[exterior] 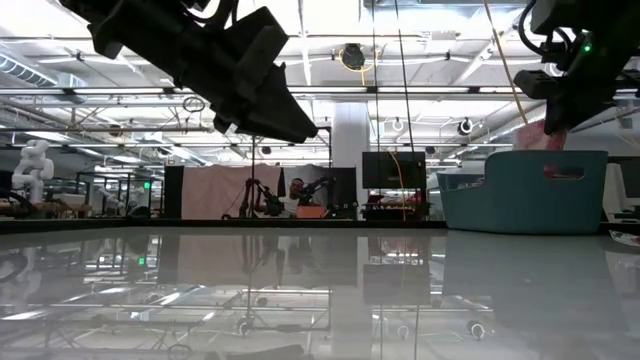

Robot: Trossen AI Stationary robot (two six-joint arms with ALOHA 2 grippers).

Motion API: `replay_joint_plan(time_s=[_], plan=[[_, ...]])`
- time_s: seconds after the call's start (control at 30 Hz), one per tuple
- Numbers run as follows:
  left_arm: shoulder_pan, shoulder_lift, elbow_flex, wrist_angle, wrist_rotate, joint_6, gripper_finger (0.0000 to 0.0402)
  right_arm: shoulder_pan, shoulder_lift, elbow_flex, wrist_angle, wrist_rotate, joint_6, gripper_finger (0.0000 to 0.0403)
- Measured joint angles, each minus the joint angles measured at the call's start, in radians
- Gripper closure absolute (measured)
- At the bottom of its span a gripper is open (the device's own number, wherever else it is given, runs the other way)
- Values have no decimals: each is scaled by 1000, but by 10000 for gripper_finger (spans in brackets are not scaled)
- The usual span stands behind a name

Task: Sort popcorn bags into baskets
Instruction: Put the red popcorn bag into the blue bin

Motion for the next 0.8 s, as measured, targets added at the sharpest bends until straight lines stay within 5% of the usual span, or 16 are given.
replay_joint_plan(time_s=[0.8], plan=[[0, 0, 0, 18, 1, -9, 245, -80, 2, 42, -23, -11, -218, 225]])
